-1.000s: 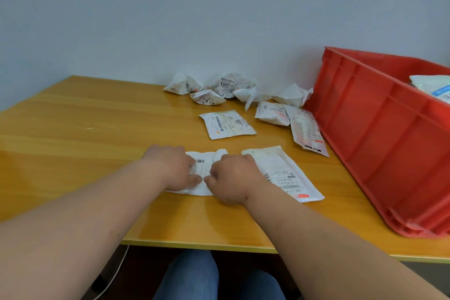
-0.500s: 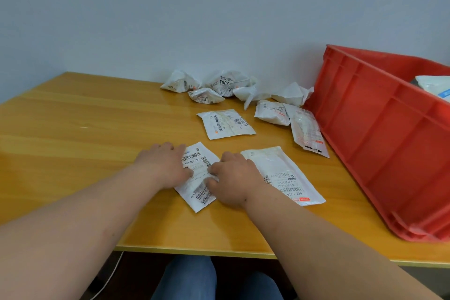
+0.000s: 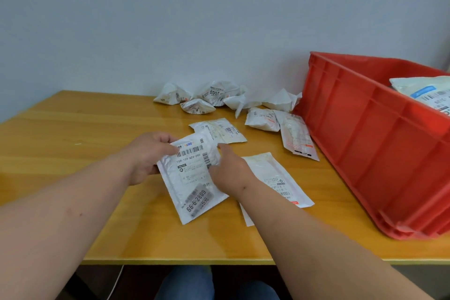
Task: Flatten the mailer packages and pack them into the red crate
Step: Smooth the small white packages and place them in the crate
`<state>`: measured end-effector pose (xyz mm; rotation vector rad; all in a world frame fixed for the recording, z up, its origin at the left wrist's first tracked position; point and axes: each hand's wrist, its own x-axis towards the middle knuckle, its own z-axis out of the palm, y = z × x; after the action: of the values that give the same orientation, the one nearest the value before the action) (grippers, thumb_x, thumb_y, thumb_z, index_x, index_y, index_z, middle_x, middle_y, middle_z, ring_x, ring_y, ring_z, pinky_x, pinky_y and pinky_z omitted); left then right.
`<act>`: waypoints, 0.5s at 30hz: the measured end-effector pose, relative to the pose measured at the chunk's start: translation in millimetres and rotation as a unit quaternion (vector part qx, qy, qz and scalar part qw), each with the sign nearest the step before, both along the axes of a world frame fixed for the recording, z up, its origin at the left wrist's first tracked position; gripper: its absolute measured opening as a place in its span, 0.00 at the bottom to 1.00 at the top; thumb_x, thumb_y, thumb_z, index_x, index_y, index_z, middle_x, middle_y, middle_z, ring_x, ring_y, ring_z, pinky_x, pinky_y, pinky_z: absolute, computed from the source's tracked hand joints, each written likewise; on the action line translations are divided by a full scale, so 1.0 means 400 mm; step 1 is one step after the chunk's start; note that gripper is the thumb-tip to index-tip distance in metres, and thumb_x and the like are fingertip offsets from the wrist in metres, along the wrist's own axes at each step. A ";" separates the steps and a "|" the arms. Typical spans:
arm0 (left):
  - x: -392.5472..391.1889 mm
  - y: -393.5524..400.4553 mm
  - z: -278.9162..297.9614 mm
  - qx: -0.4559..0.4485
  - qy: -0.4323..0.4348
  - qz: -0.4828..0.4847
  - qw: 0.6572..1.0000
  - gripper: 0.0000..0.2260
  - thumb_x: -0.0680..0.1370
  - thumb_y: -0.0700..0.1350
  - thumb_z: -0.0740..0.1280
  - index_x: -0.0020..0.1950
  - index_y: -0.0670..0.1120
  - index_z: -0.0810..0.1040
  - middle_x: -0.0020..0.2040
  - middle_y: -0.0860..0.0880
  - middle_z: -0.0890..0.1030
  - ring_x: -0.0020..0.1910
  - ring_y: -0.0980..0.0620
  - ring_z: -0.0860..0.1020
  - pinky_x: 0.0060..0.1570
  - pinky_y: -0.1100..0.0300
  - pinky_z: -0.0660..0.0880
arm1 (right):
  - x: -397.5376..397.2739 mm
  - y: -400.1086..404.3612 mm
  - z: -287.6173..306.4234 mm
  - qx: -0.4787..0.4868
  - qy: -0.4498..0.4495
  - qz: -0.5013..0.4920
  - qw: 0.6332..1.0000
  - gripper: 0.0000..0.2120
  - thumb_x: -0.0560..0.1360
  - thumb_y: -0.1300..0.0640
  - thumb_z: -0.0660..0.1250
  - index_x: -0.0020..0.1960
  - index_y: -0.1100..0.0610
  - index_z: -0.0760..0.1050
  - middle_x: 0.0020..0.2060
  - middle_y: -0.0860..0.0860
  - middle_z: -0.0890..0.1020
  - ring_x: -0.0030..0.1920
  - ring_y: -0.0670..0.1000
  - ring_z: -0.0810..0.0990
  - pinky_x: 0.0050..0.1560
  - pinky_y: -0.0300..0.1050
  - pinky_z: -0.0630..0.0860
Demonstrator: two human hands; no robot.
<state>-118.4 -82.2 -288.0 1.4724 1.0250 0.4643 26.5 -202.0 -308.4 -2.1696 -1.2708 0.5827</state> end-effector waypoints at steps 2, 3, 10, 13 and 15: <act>0.019 -0.005 0.017 0.003 -0.044 0.023 0.999 0.09 0.78 0.36 0.67 0.56 0.47 0.78 0.47 0.44 0.85 0.42 0.48 0.83 0.40 0.54 0.78 | 0.014 -0.007 0.011 0.021 0.011 -0.024 0.999 0.28 0.80 0.63 0.58 0.78 0.53 0.57 0.55 0.53 0.78 0.48 0.51 0.75 0.46 0.44 0.72; 0.030 -0.007 0.019 -0.006 -0.065 0.042 0.997 0.12 0.77 0.37 0.69 0.60 0.47 0.76 0.48 0.44 0.85 0.43 0.47 0.83 0.41 0.53 0.78 | 0.021 -0.011 0.012 0.030 0.005 -0.034 0.999 0.27 0.80 0.64 0.58 0.77 0.53 0.58 0.49 0.51 0.77 0.45 0.51 0.75 0.43 0.44 0.73; 0.090 -0.047 -0.011 0.037 0.075 0.030 0.996 0.14 0.78 0.32 0.65 0.58 0.49 0.76 0.50 0.44 0.81 0.45 0.47 0.82 0.41 0.53 0.79 | 0.083 -0.062 0.029 0.004 -0.050 -0.102 0.994 0.23 0.79 0.62 0.56 0.74 0.53 0.66 0.64 0.54 0.77 0.61 0.56 0.76 0.58 0.50 0.75; 0.099 -0.051 -0.028 0.129 0.148 0.005 0.981 0.13 0.78 0.34 0.65 0.57 0.49 0.79 0.48 0.49 0.80 0.44 0.51 0.79 0.36 0.58 0.74 | 0.133 -0.094 0.026 -0.072 -0.141 -0.152 0.976 0.22 0.76 0.57 0.58 0.70 0.52 0.67 0.67 0.53 0.71 0.68 0.57 0.67 0.67 0.54 0.67; 0.102 -0.046 -0.040 0.221 0.226 -0.024 0.948 0.17 0.79 0.37 0.65 0.65 0.51 0.76 0.57 0.49 0.78 0.54 0.49 0.77 0.44 0.59 0.74 | 0.158 -0.110 0.014 -0.143 -0.138 -0.174 0.964 0.23 0.76 0.54 0.58 0.71 0.52 0.64 0.70 0.54 0.67 0.70 0.58 0.64 0.68 0.55 0.63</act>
<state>-77.5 -100.8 -304.1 2.0655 1.2940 0.3392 89.6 -246.2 -302.8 -2.7142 -0.9413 0.3403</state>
